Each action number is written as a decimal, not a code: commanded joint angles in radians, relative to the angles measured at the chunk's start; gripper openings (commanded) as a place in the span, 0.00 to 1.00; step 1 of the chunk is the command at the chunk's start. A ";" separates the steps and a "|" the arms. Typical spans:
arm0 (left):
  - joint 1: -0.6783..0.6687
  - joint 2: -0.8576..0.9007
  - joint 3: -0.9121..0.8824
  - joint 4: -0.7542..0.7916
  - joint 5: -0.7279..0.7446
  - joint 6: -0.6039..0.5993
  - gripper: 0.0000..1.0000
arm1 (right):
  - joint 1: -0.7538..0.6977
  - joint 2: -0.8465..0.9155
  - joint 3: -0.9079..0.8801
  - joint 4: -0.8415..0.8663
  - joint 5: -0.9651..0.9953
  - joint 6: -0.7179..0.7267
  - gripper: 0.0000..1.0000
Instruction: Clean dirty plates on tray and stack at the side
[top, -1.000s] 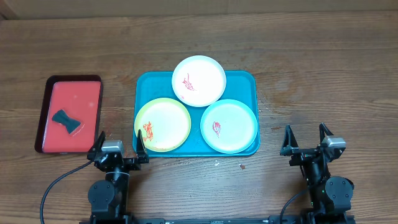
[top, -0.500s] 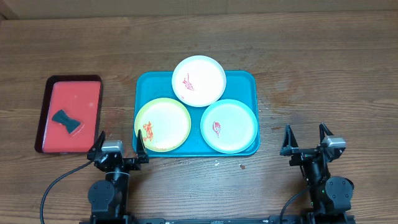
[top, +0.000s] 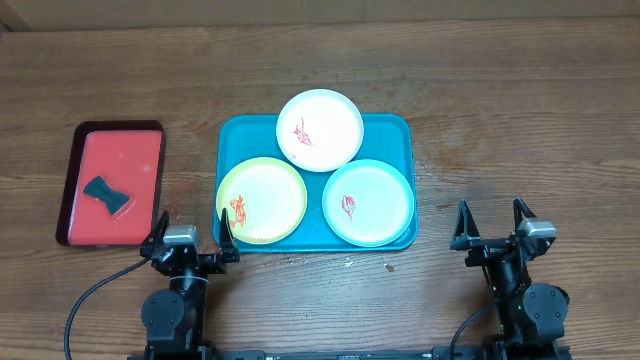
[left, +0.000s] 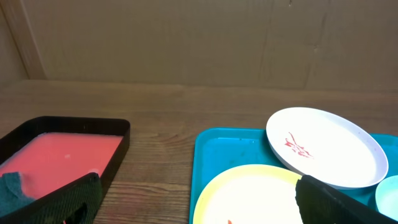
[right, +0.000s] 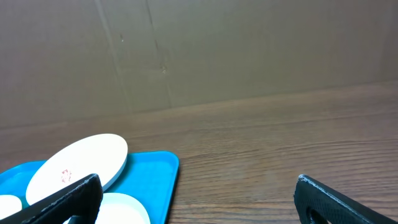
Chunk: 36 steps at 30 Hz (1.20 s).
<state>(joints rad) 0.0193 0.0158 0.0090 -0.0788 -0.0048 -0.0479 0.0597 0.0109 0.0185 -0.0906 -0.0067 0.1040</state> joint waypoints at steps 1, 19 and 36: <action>-0.007 -0.010 -0.004 0.001 -0.005 0.023 1.00 | -0.004 -0.008 -0.010 0.006 0.009 -0.004 1.00; -0.007 -0.010 -0.004 0.002 -0.005 0.023 0.99 | -0.004 -0.008 -0.010 0.006 0.009 -0.004 1.00; -0.007 -0.010 -0.004 0.207 0.272 -0.924 1.00 | -0.004 -0.008 -0.010 0.006 0.009 -0.004 1.00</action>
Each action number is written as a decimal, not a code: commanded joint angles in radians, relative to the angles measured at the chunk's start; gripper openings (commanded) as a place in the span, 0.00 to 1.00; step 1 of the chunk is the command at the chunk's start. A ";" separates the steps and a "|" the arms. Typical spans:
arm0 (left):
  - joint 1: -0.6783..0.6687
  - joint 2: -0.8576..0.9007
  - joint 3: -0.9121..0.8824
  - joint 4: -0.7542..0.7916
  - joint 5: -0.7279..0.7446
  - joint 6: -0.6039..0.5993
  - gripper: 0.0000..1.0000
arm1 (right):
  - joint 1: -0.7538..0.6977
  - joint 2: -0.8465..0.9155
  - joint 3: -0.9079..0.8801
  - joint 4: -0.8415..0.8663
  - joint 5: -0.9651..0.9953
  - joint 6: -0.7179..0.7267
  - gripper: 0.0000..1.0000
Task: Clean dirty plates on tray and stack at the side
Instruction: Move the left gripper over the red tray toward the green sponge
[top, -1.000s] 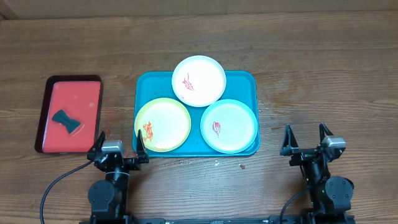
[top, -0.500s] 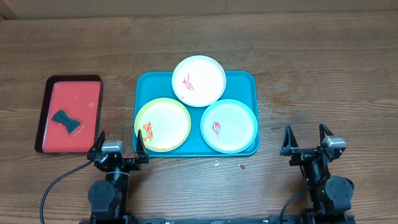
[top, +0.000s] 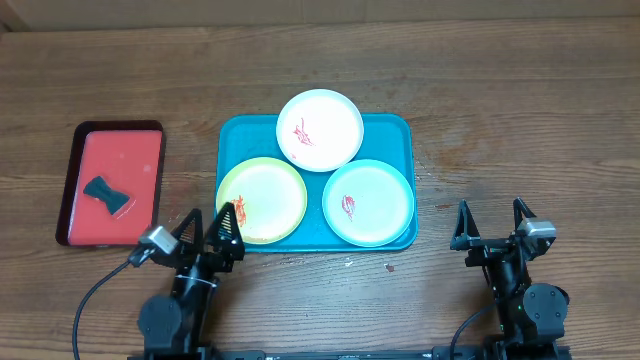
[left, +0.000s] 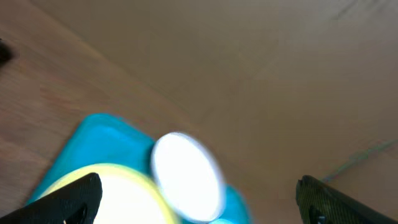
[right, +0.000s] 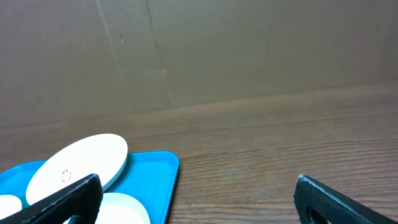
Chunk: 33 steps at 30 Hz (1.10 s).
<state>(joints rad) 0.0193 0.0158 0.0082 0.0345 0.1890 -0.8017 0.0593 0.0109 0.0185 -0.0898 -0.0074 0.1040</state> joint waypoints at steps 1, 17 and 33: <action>-0.007 -0.010 -0.003 0.161 0.107 -0.132 1.00 | -0.004 -0.008 -0.010 0.006 0.010 -0.004 1.00; -0.006 0.243 0.687 -0.484 -0.136 0.388 1.00 | -0.004 -0.008 -0.010 0.006 0.010 -0.004 1.00; 0.048 1.038 1.405 -1.115 -0.350 0.398 1.00 | -0.004 -0.008 -0.010 0.006 0.010 -0.004 1.00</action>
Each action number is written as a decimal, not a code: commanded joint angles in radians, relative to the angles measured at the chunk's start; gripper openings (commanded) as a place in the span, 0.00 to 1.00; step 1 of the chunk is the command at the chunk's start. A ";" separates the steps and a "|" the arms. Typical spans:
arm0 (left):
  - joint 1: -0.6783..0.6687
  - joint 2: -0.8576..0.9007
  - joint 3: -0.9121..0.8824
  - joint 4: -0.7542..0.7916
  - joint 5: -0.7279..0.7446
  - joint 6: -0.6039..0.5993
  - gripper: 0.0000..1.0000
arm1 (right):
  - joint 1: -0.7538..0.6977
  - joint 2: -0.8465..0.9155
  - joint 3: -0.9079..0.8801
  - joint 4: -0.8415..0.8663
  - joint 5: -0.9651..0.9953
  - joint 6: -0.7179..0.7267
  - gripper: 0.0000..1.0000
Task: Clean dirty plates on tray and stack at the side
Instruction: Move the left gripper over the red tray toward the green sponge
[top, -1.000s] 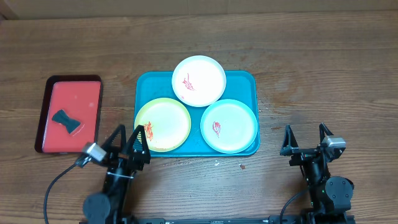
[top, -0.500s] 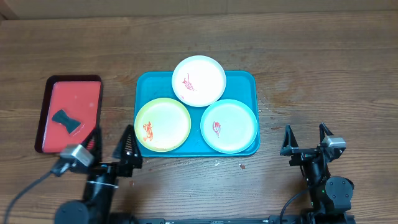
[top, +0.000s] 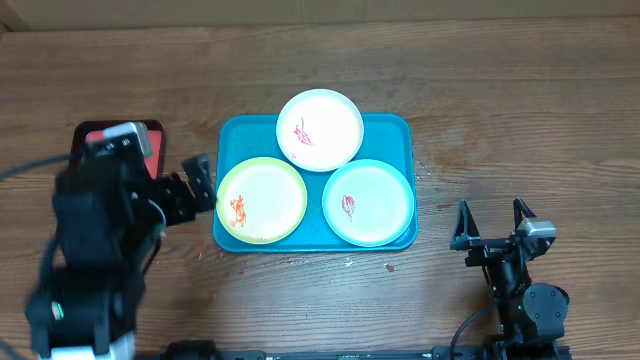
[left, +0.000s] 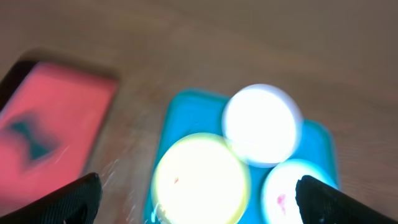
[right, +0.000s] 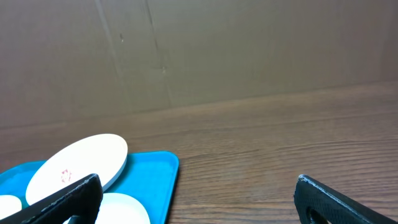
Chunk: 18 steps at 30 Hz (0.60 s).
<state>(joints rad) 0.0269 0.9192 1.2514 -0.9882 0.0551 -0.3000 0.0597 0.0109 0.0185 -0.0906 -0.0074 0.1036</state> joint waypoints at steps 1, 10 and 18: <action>0.056 0.179 0.203 -0.126 -0.234 -0.114 1.00 | -0.004 -0.008 -0.010 0.006 0.010 -0.003 1.00; 0.165 0.407 0.276 -0.159 -0.320 -0.136 1.00 | -0.004 -0.008 -0.010 0.006 0.010 -0.003 1.00; 0.423 0.582 0.276 -0.100 -0.309 -0.377 1.00 | -0.004 -0.008 -0.010 0.006 0.010 -0.003 1.00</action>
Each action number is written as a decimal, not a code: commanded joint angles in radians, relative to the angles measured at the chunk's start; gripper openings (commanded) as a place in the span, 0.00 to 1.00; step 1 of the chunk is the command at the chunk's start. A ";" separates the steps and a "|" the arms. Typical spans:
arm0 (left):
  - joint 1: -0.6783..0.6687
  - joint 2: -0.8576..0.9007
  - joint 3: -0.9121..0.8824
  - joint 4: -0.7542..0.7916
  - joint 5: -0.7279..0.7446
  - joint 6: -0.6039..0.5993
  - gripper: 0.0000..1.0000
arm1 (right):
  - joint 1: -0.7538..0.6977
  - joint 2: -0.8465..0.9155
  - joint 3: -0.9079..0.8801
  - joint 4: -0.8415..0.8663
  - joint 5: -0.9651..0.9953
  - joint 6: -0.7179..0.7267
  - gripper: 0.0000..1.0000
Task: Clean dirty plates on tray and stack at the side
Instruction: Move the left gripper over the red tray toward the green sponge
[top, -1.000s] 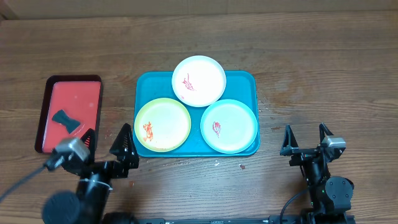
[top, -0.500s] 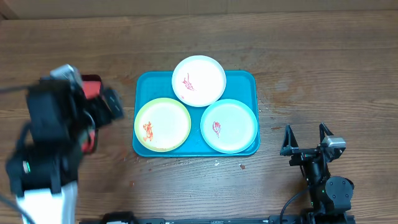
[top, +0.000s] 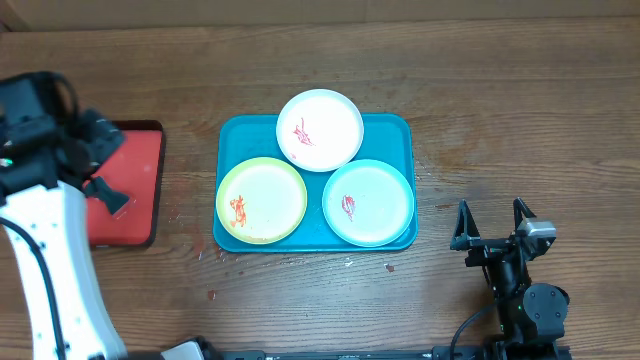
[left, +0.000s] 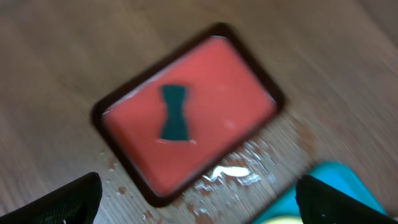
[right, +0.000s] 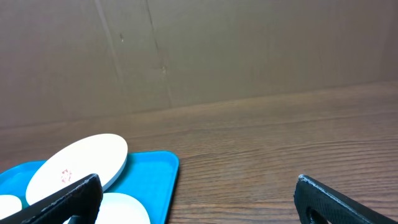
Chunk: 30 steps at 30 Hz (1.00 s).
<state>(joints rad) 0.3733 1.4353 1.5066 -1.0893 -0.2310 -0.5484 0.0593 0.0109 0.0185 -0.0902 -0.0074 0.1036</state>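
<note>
Three dirty plates lie on the blue tray (top: 398, 128): a white one (top: 320, 130) at the back, a yellow-green one (top: 261, 200) front left and a pale green one (top: 367, 202) front right, each with red smears. My left gripper (left: 199, 208) is open, high above the red tray (left: 230, 93), where a dark bow-shaped sponge (left: 173, 113) lies. The left arm (top: 45, 230) covers part of that tray from above. My right gripper (top: 492, 222) rests open near the front right of the table, right of the blue tray (right: 155, 174).
Wet splashes (left: 239, 174) shine on the wooden table between the red tray and the blue tray's corner (left: 323, 180). A brown cardboard wall (right: 249, 50) stands behind the table.
My left gripper has moved left, from above the blue tray's left edge to above the red tray with the sponge. It stays open. The right arm and the plates are unmoved.
Both arms first rested at the table's front edge, grippers open. The left gripper then tilted up, later hung over the left edge of the blue tray, and now hangs over the red sponge tray. The right arm and all three plates have stayed in place.
</note>
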 joint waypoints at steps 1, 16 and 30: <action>0.097 0.090 0.020 0.001 -0.003 -0.132 1.00 | -0.004 -0.008 -0.010 0.006 0.010 -0.003 1.00; 0.201 0.484 0.020 0.175 0.178 0.005 0.95 | -0.004 -0.008 -0.010 0.006 0.010 -0.003 1.00; 0.203 0.668 0.020 0.238 0.237 0.127 0.83 | -0.004 -0.008 -0.010 0.006 0.010 -0.003 1.00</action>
<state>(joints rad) 0.5758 2.0785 1.5082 -0.8551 -0.0029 -0.4576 0.0593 0.0109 0.0185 -0.0906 -0.0074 0.1040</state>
